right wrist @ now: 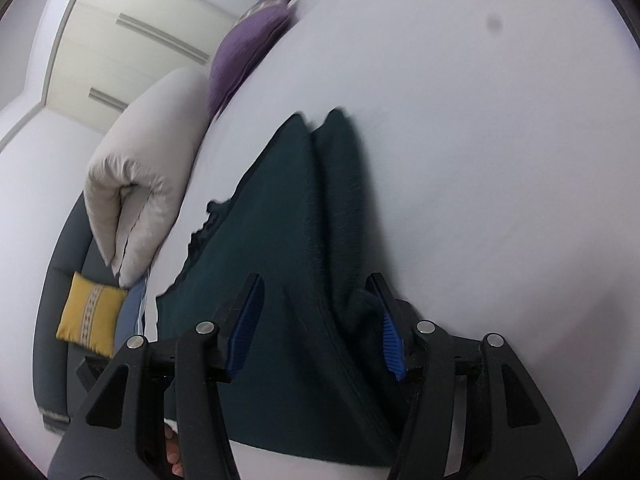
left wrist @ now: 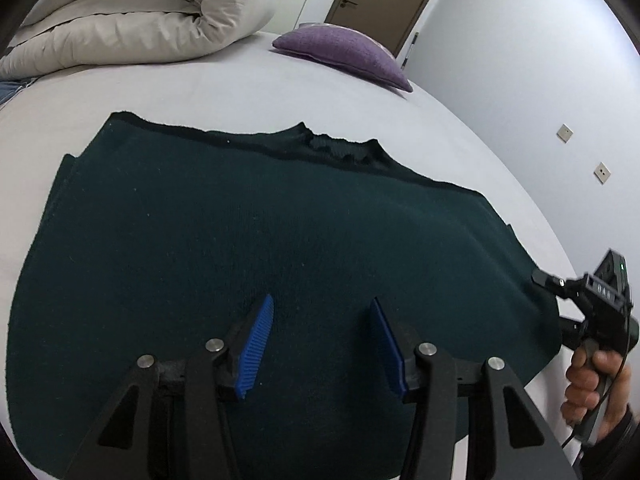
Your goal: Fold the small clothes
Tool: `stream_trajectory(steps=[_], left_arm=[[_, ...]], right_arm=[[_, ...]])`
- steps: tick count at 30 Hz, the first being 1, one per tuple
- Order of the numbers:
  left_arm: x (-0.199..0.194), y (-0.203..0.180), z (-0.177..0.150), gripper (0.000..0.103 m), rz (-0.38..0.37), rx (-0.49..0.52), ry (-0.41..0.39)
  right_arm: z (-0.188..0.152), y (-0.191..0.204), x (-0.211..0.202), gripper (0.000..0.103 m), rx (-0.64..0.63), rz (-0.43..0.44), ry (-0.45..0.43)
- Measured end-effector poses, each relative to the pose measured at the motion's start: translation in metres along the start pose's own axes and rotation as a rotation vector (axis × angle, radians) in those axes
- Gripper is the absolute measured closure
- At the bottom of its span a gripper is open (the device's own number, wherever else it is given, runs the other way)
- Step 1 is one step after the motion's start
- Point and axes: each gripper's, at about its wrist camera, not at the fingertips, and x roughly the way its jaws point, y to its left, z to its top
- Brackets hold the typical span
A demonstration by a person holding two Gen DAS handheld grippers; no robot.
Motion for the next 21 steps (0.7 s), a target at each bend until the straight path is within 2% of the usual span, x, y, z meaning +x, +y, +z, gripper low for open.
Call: stream_trajectory(steps=[3,6,8,10,16,19,21], left_arm=[[0.000,0.005,-0.005,0.051,-0.017,-0.001,0.002],[-0.002,0.004,-0.004,0.051,-0.002,0.015,0.010],[0.000,0.000,-0.005,0.051,0.012,0.033,0.011],[0.003,0.001,-0.004,0.051,0.011,0.030,0.011],[0.010,0.002,-0.004,0.050,0.019,0.028,0.019],[0.011,0.006,-0.003,0.051,0.000,0.012,0.023],[0.011,0.009,-0.003,0.051,-0.021,-0.004,0.019]], right_arm=[[-0.007,0.010,0.008,0.063,-0.004,0.016,0.029],[-0.016,0.020,0.016,0.079,-0.034,-0.056,0.002],[-0.016,0.013,0.010,0.086,-0.001,-0.051,-0.010],[-0.016,0.011,0.007,0.087,0.009,-0.060,-0.021],[-0.020,0.034,-0.004,0.088,-0.067,-0.150,-0.069],[-0.025,0.059,-0.014,0.089,-0.160,-0.206,-0.094],[-0.030,0.091,-0.017,0.089,-0.260,-0.237,-0.106]])
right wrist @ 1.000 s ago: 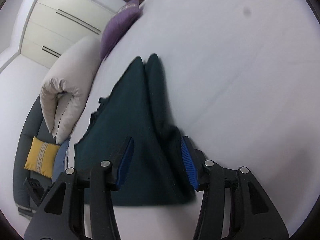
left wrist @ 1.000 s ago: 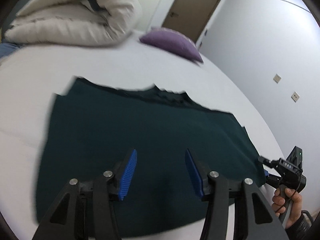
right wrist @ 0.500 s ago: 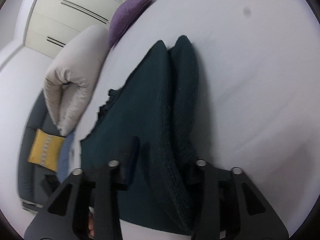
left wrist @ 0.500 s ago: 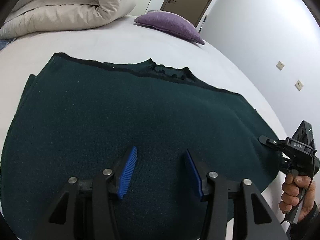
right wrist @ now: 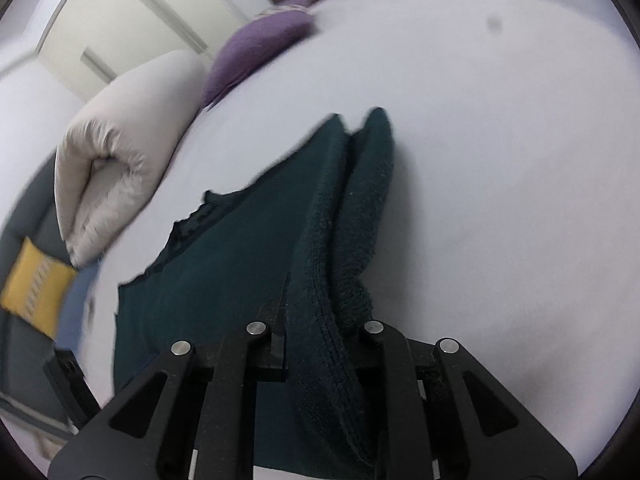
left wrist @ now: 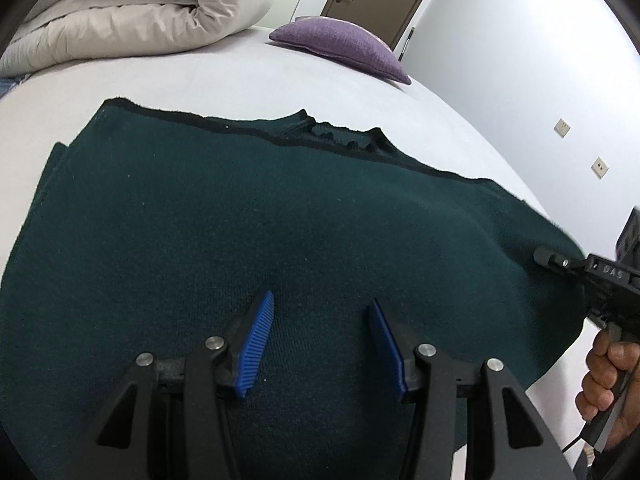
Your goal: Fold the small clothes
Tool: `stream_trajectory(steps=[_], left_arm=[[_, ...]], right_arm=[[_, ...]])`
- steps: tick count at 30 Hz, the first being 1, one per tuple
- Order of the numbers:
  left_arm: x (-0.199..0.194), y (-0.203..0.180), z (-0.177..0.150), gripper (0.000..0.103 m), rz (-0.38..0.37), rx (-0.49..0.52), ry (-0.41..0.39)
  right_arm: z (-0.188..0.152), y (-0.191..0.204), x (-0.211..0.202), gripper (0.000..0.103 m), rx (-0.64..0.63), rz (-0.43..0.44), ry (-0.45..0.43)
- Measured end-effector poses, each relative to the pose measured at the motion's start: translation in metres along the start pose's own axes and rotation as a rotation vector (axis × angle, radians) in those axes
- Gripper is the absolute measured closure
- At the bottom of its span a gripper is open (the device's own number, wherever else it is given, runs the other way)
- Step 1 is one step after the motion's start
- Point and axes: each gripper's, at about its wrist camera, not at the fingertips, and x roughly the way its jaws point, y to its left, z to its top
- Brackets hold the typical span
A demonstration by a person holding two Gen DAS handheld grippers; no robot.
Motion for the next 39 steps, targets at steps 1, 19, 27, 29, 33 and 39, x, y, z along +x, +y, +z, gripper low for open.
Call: stream_trajectory(steps=[1,19,27,29,33,39], left_arm=[[-0.001,0.002,0.000,0.051,-0.011,-0.011,-0.002],[-0.029,0.049,0.041,0.036,-0.371,-0.388,0.001],[-0.023,0.078,0.030,0.036,-0.403,-0.512,-0.006],[-0.026,0.098,0.029,0.034,-0.390,-0.559,-0.034],[-0.032,0.112,0.028,0.034,-0.402,-0.577,-0.046],[-0.033,0.106,0.027,0.029,-0.411,-0.554,-0.033]], right_arm=[[0.002,0.017,-0.002,0.089,-0.049,-0.006,-0.009],[-0.083,0.207,0.054,0.081,-0.774,-0.027,0.128],[-0.117,0.229,0.054,0.085,-1.082,-0.171,0.019],[-0.129,0.238,0.059,0.086,-1.214,-0.225,-0.001],[-0.172,0.256,0.076,0.086,-1.570,-0.357,-0.072],[-0.160,0.261,0.078,0.086,-1.511,-0.332,-0.024]])
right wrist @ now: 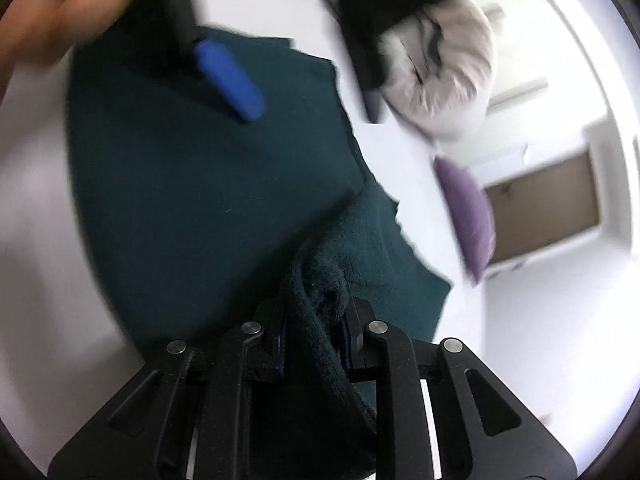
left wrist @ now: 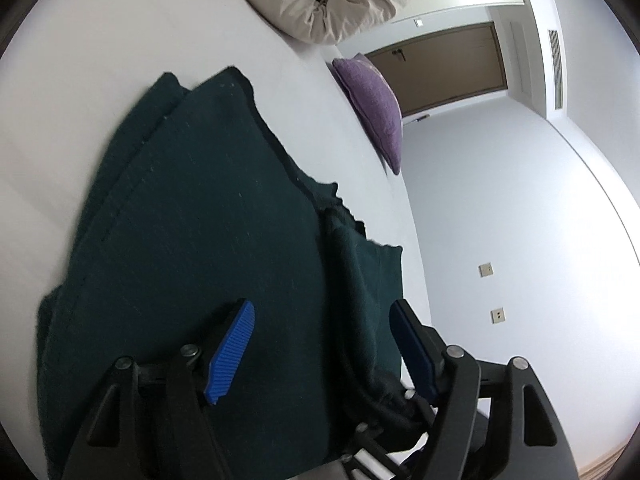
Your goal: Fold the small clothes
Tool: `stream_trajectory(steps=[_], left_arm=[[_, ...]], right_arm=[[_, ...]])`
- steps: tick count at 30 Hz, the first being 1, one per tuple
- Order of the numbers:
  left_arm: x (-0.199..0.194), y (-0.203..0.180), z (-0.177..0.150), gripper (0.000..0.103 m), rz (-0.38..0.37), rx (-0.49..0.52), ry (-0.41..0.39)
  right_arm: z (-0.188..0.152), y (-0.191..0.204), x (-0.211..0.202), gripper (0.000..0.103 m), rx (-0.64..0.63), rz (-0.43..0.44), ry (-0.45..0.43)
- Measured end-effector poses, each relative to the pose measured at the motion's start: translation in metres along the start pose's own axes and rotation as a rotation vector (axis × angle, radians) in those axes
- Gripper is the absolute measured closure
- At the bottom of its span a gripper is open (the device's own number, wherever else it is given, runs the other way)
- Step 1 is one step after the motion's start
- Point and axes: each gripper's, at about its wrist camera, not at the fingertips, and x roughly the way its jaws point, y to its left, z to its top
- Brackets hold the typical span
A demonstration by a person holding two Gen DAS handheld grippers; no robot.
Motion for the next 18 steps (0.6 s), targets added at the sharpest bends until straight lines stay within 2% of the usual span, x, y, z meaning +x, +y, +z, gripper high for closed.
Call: stream_trajectory(steps=[5,10,15,16,18], left_arm=[[0.011,-0.012,0.001,0.018,0.022,0.013,0.050],[0.042,-0.038,0.005,0.018,0.072,0.089,0.149],[0.068,-0.042,0.011,0.018,0.100,0.083,0.214],[0.071,-0.043,0.012,0.018,0.105,0.086,0.222],[0.076,-0.048,0.013,0.019,0.119,0.096,0.242]], right_arm=[[-0.004,-0.030,0.005,0.083,0.166,0.094,-0.041],[-0.018,-0.053,0.007,0.082,0.304,0.148,-0.095],[-0.030,-0.043,0.003,0.081,0.362,0.177,-0.131],[-0.032,-0.046,0.003,0.076,0.376,0.200,-0.142],[-0.037,-0.051,0.003,0.059,0.394,0.225,-0.160]])
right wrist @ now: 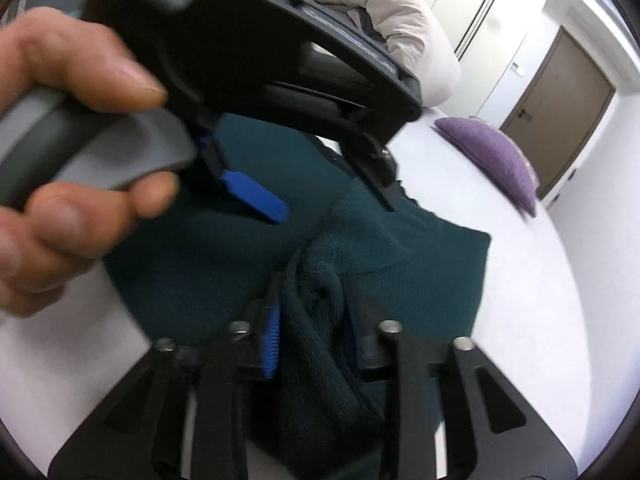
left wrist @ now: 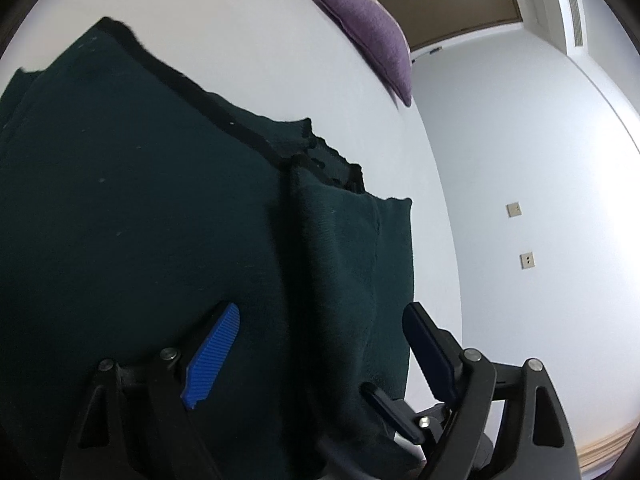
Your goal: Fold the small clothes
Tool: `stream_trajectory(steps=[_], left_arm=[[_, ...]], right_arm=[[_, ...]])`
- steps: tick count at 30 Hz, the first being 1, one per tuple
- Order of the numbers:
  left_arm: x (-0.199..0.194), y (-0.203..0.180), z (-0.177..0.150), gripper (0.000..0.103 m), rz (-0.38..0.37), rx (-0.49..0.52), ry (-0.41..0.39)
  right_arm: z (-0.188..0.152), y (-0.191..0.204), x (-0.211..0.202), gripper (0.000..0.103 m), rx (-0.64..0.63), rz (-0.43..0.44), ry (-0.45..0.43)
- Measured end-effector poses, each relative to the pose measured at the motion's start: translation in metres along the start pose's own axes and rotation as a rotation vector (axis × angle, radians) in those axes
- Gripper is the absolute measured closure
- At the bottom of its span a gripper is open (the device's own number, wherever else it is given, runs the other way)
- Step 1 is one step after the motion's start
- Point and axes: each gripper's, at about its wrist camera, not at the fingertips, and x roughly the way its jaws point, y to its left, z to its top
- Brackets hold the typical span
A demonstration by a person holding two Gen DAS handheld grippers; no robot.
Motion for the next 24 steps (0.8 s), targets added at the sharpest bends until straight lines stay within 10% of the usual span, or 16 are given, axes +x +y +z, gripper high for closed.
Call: stream_trajectory(steps=[19,24], left_arm=[[0.017,-0.035,-0.014,0.059,0.056,0.005,0.134],[0.033,-0.029,-0.014,0.059,0.063,-0.024,0.156]], right_arm=[[-0.109,-0.109,-0.073,0.049,0.651,0.163,-0.135],[-0.112,-0.117,-0.074,0.049,0.593,0.231,-0.166]])
